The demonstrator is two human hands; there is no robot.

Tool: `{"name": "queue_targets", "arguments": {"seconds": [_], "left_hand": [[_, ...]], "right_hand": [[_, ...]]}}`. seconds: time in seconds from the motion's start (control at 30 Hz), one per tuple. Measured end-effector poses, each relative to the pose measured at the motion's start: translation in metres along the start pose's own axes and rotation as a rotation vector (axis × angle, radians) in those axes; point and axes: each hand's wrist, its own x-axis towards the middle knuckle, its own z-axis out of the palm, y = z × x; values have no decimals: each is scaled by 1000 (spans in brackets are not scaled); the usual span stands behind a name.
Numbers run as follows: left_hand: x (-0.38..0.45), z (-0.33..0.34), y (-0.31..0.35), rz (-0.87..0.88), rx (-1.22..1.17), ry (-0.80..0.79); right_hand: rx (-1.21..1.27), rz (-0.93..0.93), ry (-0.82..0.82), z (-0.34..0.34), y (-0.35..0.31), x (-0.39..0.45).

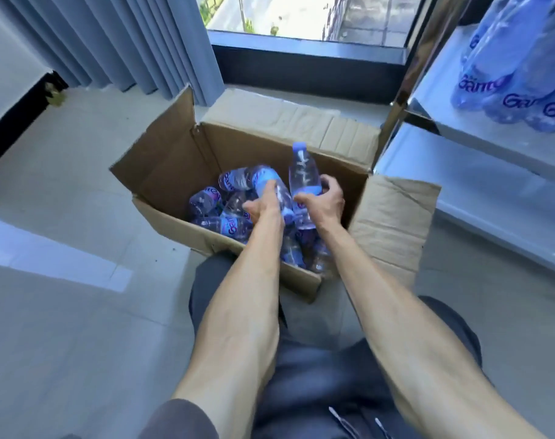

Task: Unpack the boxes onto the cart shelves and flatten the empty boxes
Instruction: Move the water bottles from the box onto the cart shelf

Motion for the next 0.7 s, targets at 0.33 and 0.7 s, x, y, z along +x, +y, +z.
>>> {"name": "queue_targets", "arguments": {"seconds": [0.33, 0.7], "left_hand": [[-114, -46, -5, 165, -455, -816], [-235, -49, -88, -34, -718, -951]], "right_hand": [[720, -73, -12, -124, -16, -55], [1350, 25, -299, -225, 58, -128]]}}
